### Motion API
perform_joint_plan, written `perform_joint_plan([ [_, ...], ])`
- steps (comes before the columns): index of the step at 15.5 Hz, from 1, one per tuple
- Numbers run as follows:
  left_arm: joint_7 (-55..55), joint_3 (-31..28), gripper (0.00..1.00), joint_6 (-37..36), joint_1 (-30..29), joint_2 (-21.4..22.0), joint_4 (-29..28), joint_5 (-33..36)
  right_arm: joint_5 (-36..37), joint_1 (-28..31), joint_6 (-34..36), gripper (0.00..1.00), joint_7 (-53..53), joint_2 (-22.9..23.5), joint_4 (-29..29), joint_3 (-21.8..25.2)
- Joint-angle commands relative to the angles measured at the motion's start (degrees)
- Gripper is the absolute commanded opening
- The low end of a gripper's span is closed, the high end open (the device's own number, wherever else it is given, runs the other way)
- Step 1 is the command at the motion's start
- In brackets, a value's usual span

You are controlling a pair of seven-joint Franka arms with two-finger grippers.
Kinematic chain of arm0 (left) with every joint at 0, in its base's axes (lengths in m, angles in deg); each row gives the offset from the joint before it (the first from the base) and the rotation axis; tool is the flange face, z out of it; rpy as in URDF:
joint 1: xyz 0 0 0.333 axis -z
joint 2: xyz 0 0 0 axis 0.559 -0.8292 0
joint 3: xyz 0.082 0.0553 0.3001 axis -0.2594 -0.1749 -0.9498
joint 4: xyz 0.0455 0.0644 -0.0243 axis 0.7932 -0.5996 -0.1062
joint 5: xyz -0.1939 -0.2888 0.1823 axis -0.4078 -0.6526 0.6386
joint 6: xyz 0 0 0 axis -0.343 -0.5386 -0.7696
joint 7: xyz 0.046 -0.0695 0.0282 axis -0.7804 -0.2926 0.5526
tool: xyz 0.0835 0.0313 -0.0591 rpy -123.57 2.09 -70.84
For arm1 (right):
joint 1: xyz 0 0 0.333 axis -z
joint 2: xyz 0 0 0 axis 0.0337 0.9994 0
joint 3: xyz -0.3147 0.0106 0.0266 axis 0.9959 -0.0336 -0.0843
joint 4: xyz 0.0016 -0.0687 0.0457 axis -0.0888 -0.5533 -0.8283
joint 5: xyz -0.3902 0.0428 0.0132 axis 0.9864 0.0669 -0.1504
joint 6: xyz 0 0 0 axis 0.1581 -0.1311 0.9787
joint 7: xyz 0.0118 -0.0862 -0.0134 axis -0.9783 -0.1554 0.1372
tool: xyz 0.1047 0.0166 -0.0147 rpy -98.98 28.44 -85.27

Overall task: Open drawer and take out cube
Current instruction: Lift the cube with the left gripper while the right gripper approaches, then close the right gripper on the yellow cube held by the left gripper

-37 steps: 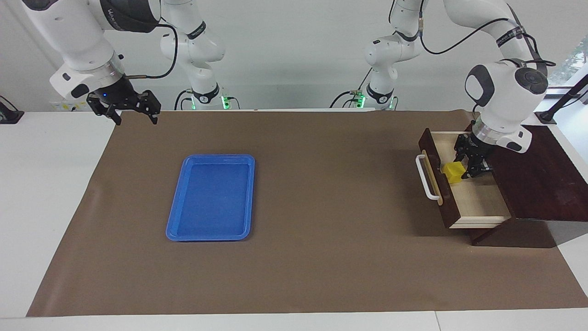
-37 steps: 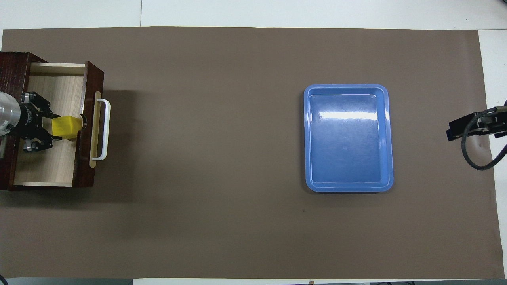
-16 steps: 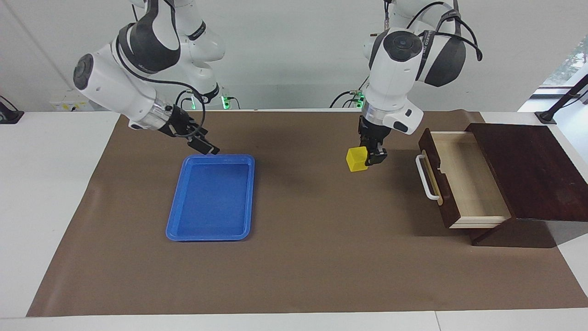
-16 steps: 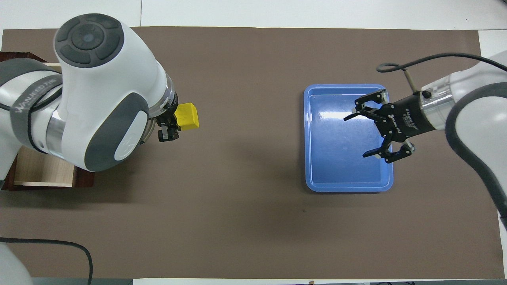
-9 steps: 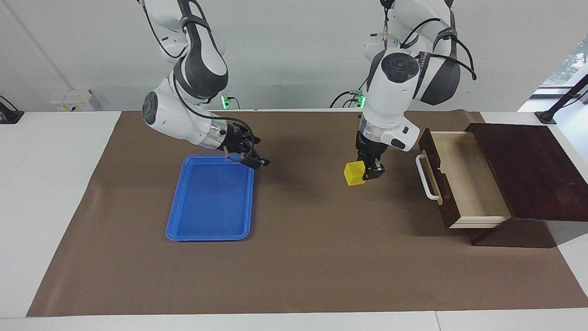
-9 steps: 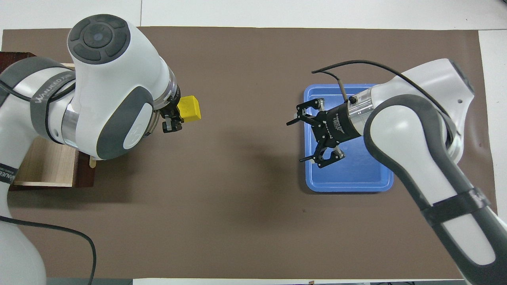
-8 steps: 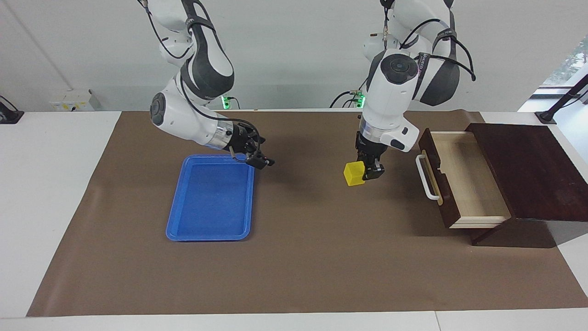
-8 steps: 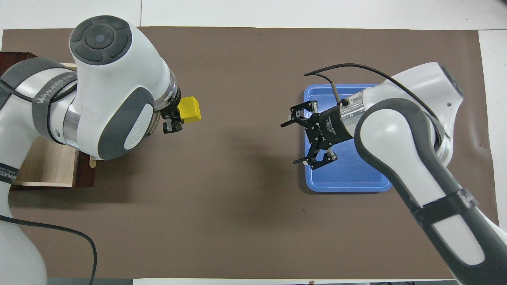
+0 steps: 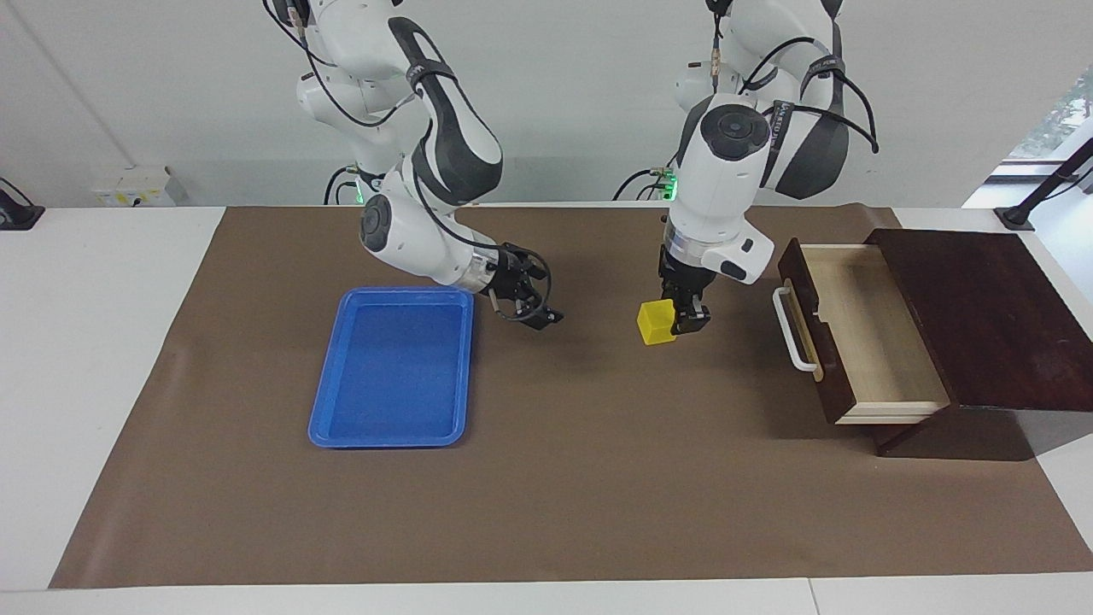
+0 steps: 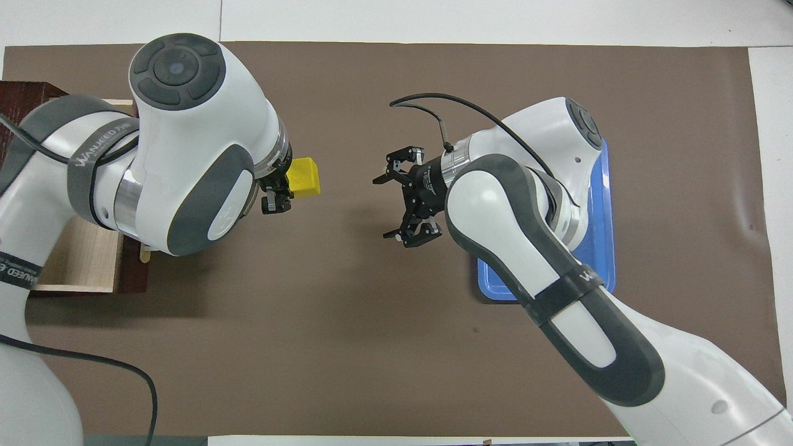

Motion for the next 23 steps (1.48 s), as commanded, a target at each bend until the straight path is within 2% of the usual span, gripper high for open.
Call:
perform_joint_plan([
  [1,-3.07,-0.54,0.00,-0.68,1.67,1.15,-1.11,1.02,-0.68,-1.61,-2.07,0.99,-1.95,5.61,6.28,0.05],
  [3,-3.16,-0.45,0.00,-0.59,2.11,1.15,-1.10,0.94,-0.51,-2.67,-2.51,0.99,-1.78,7.20,9.01,0.14],
  [10,-3.07,-0.45,0.00,-0.24,2.12,1.24,-1.45,0.85,-0.77,-3.64,-2.42,0.99,-2.04,8.17,12.00,-0.04],
  [23,0.88,-0.45,0.00,-0.42,2.47,1.41,-1.81,0.06,-4.37,-4.96,-2.51,0.99,-4.76,7.73,11.92,-0.12],
])
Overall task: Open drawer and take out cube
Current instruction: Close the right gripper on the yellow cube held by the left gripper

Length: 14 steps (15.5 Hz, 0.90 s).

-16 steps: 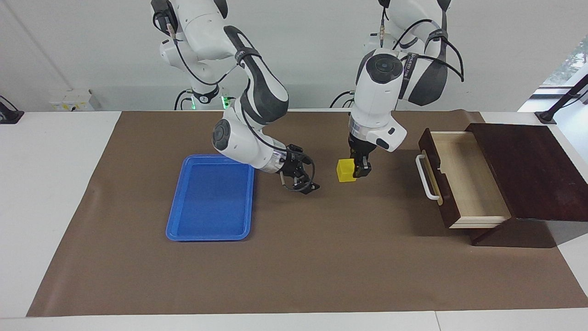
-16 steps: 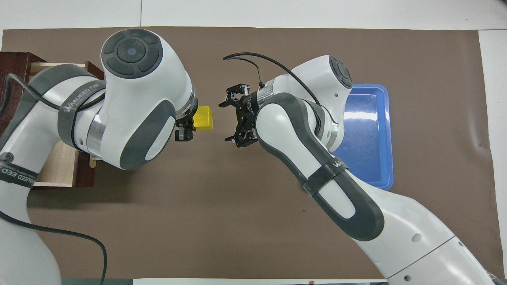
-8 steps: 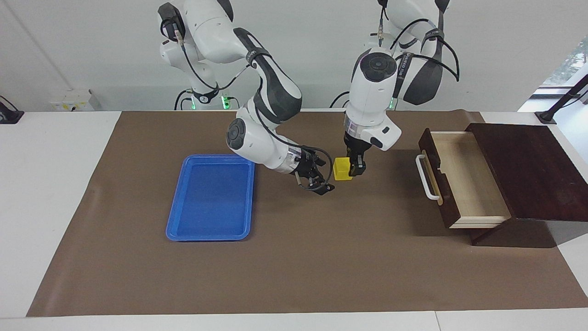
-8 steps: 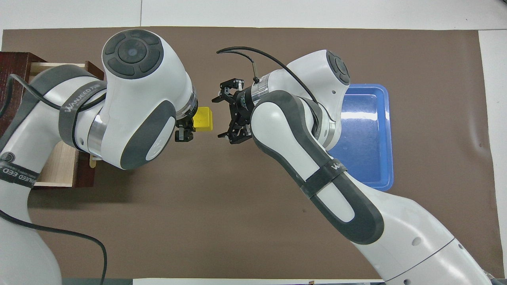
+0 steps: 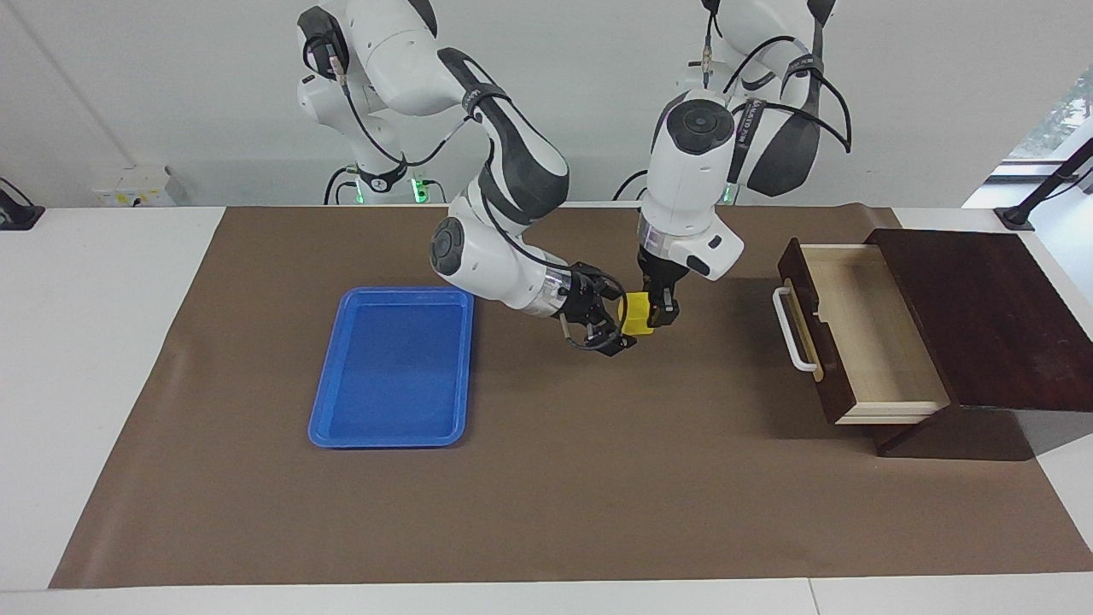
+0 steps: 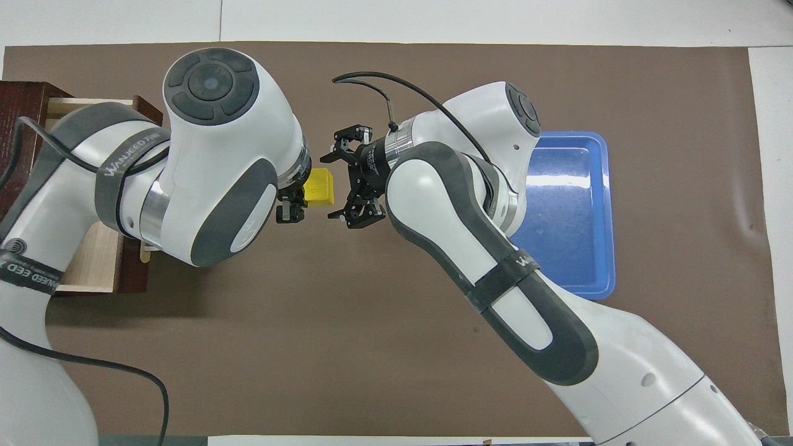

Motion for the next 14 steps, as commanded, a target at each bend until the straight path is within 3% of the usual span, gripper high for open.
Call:
perform_joint_plan([
  [1,2.46,-0.61,0.00,-0.39,0.69,1.41,-1.41,-0.32,-0.96,-0.88,-0.21,0.99,-1.14,0.55,0.38,0.09],
  [8,3.08,-0.61,0.00,-0.04,0.69,1.85,-2.38,-0.50,-0.96,-1.32,-0.65,0.99,-1.22,-1.56,-1.91,0.09],
  [14,3.08,-0.61,0.00,0.31,0.78,1.85,-2.64,-0.50,-0.96,-1.41,-1.18,0.92,-1.31,-1.73,-2.70,0.09],
])
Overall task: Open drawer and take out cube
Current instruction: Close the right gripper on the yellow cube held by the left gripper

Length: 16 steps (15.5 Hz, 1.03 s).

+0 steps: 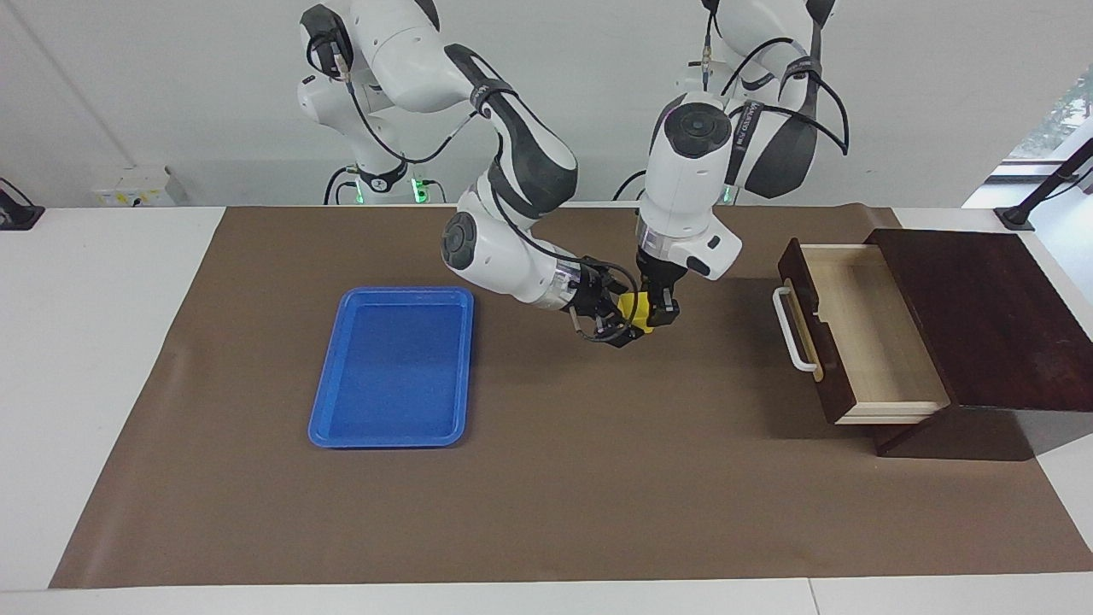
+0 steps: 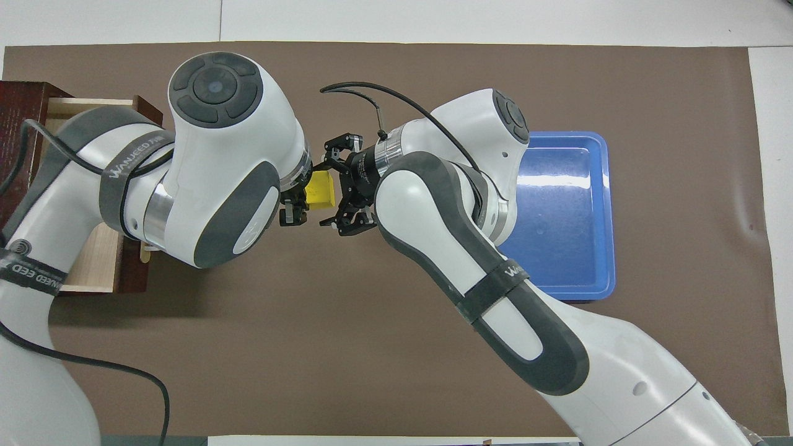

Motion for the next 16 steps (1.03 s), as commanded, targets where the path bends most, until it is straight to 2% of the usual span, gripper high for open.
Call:
perform_joint_plan([
  [1,0.79,-0.61,0.00,0.33,0.67,1.72,-1.90,-0.26,-0.96,-0.13,-1.18,0.91,-1.17,-1.51,-2.38,0.04],
  [2,0.79,-0.61,0.00,0.33,0.67,1.72,-1.90,-0.35,-0.96,-0.13,-1.09,0.89,-1.26,-1.51,-2.47,0.04],
  [4,0.79,-0.61,0.00,0.33,0.67,1.72,-1.90,-0.26,-0.87,-0.21,-1.09,0.76,-1.44,-1.60,-2.64,0.04],
  [7,0.79,-0.61,0.00,0.33,0.67,1.72,-1.90,-0.26,-0.87,-1.18,-1.18,0.23,-3.53,-1.60,-2.64,0.13],
  [8,0.79,-0.61,0.00,0.33,0.67,1.72,-1.90,-0.26,-0.70,-1.09,-1.44,0.00,-4.42,-1.51,-2.47,0.13],
  [16,0.61,-0.70,0.00,0.41,1.37,1.72,-1.64,-0.18,-0.25,-0.30,-2.06,0.00,-3.55,-2.48,-2.03,0.22],
])
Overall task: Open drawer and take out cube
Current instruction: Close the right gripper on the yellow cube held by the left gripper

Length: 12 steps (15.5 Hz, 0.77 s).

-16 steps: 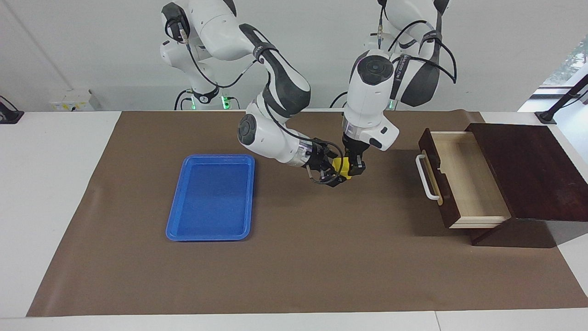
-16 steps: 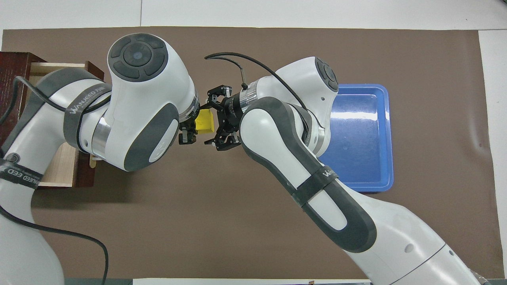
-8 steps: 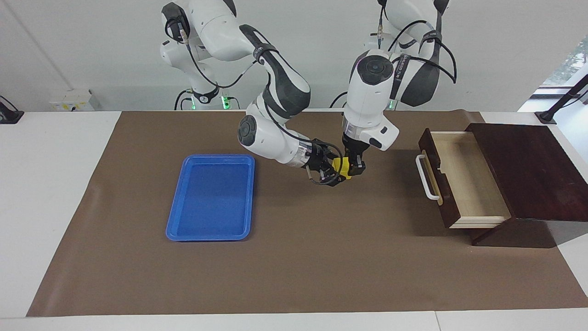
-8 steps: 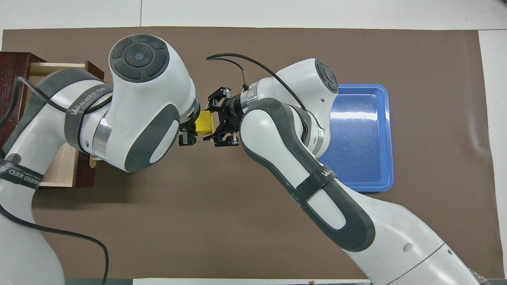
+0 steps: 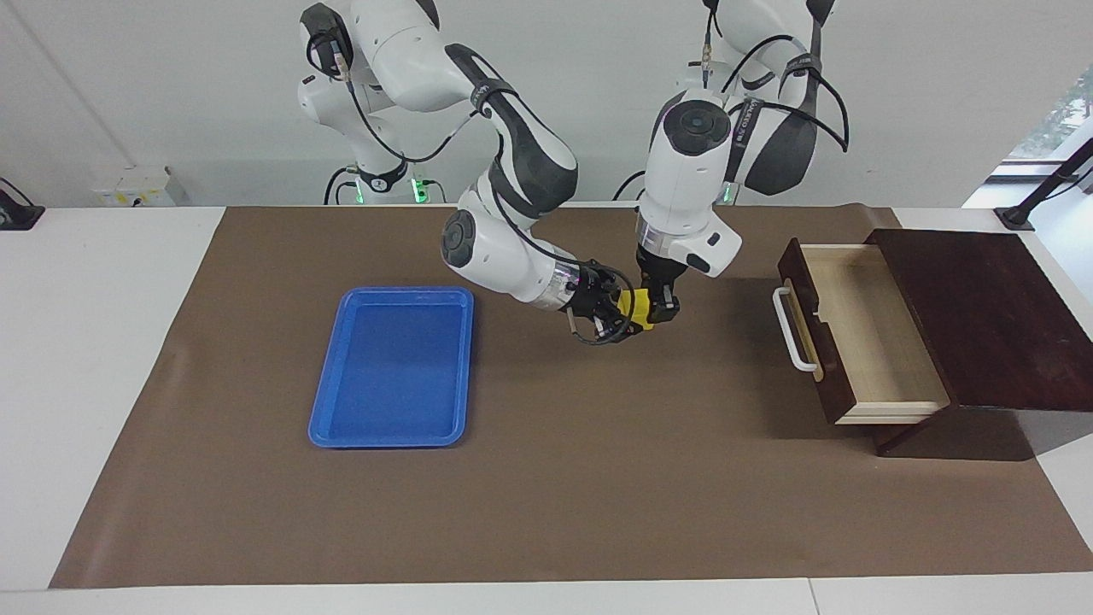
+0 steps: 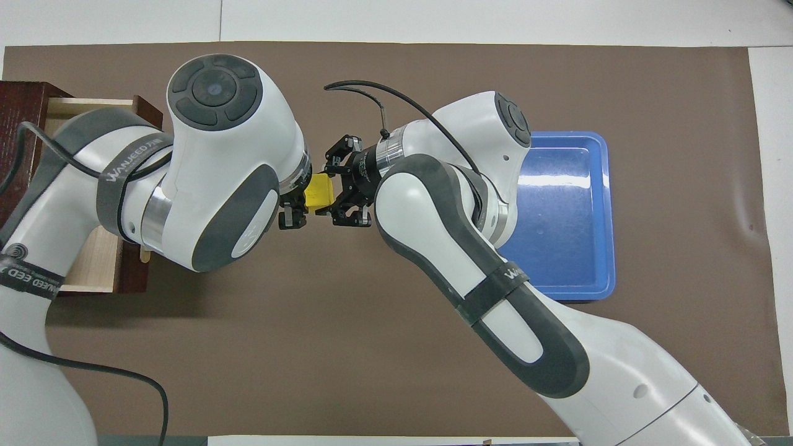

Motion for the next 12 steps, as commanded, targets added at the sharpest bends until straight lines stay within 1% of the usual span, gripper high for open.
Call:
perform_joint_plan([
  [1,0.23,-0.74,0.00,0.93,1.29,1.06,-1.25,-0.09,-0.31,-0.04,-0.40,0.00,-0.72,-1.94,-1.29,0.09],
  [4,0.15,-0.74,0.00,0.93,1.29,0.97,-1.07,0.00,-0.40,-0.13,-0.48,0.00,-0.89,-2.03,-1.29,0.09],
  [5,0.15,-0.74,0.22,0.93,1.29,0.97,-0.81,-0.09,-0.40,-0.04,-0.48,0.00,-0.98,-2.03,-1.20,0.09],
  [6,0.06,-0.74,0.87,0.93,1.20,0.88,-0.63,-0.09,-0.48,-0.13,-0.48,0.00,-1.07,-2.03,-1.20,0.09],
  [7,-0.03,-0.74,1.00,0.50,1.11,0.88,-0.37,-0.18,-0.48,-0.04,-0.57,0.00,-1.07,-2.03,-1.20,0.09],
  [10,-1.34,-1.00,1.00,0.14,0.50,1.06,-0.98,0.00,-0.57,0.05,-0.48,0.00,-1.07,-2.03,-1.11,0.18],
  [12,-2.57,-1.09,1.00,-0.03,-1.51,1.06,-0.98,0.17,-0.75,0.48,-0.31,0.00,-1.07,-2.03,-1.11,0.35],
])
